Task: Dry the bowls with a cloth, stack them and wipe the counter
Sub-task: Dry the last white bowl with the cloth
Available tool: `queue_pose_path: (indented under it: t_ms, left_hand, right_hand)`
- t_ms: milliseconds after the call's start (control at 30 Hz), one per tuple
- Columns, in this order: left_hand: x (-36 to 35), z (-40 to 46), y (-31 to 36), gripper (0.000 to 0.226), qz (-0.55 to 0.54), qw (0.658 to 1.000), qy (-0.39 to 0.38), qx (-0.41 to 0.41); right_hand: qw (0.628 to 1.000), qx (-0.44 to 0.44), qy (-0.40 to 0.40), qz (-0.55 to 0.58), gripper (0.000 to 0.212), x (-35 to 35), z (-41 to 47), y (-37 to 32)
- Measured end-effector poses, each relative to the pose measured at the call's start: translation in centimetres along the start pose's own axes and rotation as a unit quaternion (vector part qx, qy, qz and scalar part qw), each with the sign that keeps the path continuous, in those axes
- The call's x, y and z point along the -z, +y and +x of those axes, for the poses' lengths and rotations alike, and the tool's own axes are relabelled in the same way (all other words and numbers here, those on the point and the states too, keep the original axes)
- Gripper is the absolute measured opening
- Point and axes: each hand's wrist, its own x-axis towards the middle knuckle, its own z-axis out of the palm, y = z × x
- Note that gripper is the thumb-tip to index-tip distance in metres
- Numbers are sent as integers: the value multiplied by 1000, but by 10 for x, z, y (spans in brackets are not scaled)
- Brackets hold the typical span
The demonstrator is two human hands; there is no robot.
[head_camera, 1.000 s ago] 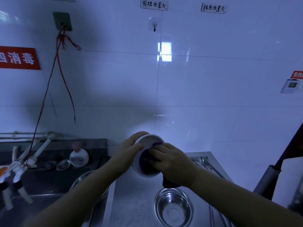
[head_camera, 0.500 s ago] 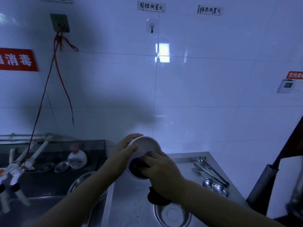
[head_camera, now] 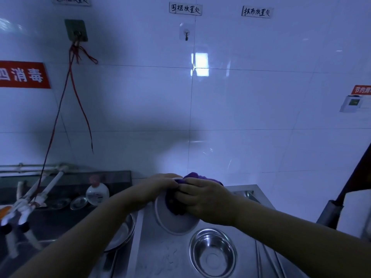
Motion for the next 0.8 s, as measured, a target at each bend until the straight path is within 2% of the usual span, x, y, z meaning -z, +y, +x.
queue_pose_path:
  t_ms: [100, 167, 267, 400, 467, 533, 600, 700, 800]
  left_hand:
    - [-6, -2, 0, 38, 26, 995, 67, -72]
    - [-11, -2, 0, 38, 35, 982, 147, -113]
    - [-17, -1, -2, 36, 43, 956, 250, -148]
    - [-34, 2, -9, 33, -25, 927, 327, -180]
    - [-41, 4, -13, 33, -55, 915, 351, -190]
    - [-42, 2, -14, 33, -51, 915, 352, -189]
    - [-36, -2, -12, 32, -32, 931, 318, -175]
    - [-18, -7, -8, 33, 31, 972, 199, -119]
    - [-3, -9, -3, 35, -30, 992, 120, -24]
  right_hand:
    - [992, -105, 14, 67, 29, -6, 0, -13]
    - [978, -176, 42, 103, 23, -9, 0, -23]
    - [956, -251, 65, 137, 26, -8, 3, -44]
    - [889, -374, 152, 216, 35, 1, 22, -70]
    - [868, -399, 191, 226, 33, 0, 30, -75]
    - [882, -375, 194, 208, 33, -2, 27, -73]
    - [926, -292, 163, 174, 29, -7, 13, -61]
    - [975, -154, 124, 101, 19, -12, -6, -35]
    - [983, -105, 120, 96, 14, -15, -11, -18]
